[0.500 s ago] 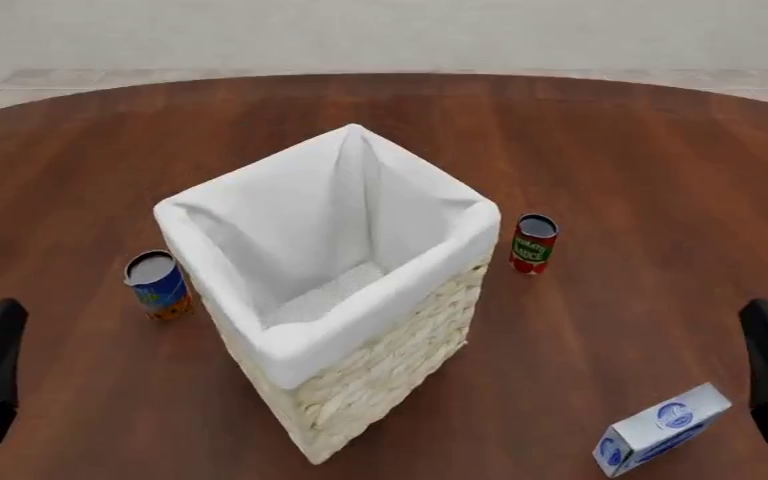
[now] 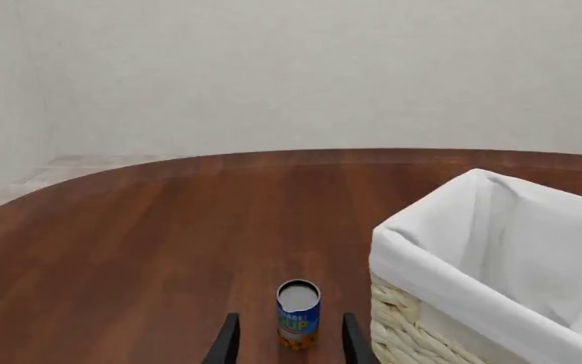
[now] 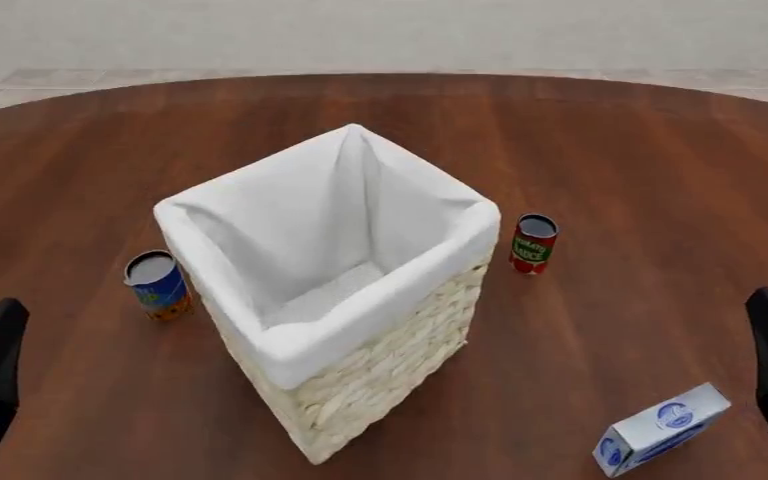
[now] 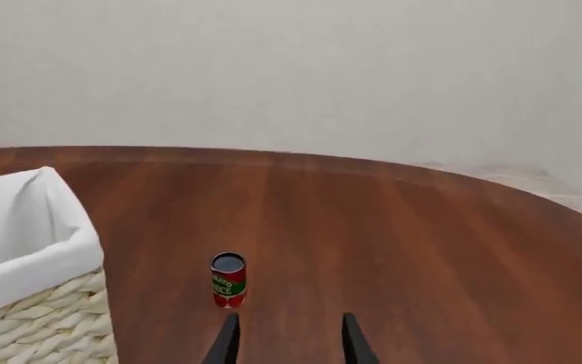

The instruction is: Pick up the tomato sauce, and put it in the basket.

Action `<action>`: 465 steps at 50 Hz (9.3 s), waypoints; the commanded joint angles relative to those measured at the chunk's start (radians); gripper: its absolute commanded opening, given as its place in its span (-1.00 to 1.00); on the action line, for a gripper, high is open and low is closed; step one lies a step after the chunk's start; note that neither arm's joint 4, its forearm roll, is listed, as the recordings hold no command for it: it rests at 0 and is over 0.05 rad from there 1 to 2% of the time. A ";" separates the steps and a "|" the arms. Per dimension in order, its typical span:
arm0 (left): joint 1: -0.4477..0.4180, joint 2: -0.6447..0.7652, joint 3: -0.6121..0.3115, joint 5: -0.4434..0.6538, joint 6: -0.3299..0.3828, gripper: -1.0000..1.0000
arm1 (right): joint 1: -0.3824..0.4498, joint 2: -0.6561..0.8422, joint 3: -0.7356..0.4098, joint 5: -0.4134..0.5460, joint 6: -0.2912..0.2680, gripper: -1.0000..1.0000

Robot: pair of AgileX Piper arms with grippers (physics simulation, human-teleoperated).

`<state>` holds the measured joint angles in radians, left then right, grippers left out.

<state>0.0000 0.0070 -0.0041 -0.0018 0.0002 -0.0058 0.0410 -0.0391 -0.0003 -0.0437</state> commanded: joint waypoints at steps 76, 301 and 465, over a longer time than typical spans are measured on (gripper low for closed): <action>0.000 0.000 0.000 0.000 0.000 1.00 | 0.195 1.075 -0.316 -0.586 -0.122 1.00; 0.000 0.000 0.000 0.000 0.000 1.00 | 0.193 2.040 -0.660 -0.964 -0.066 1.00; 0.000 0.000 0.000 0.000 0.000 1.00 | 0.461 0.761 -0.686 0.107 -0.152 -1.00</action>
<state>0.0000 0.0073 -0.0043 -0.0019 0.0003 0.4287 0.8203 -0.6948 0.0723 -0.2124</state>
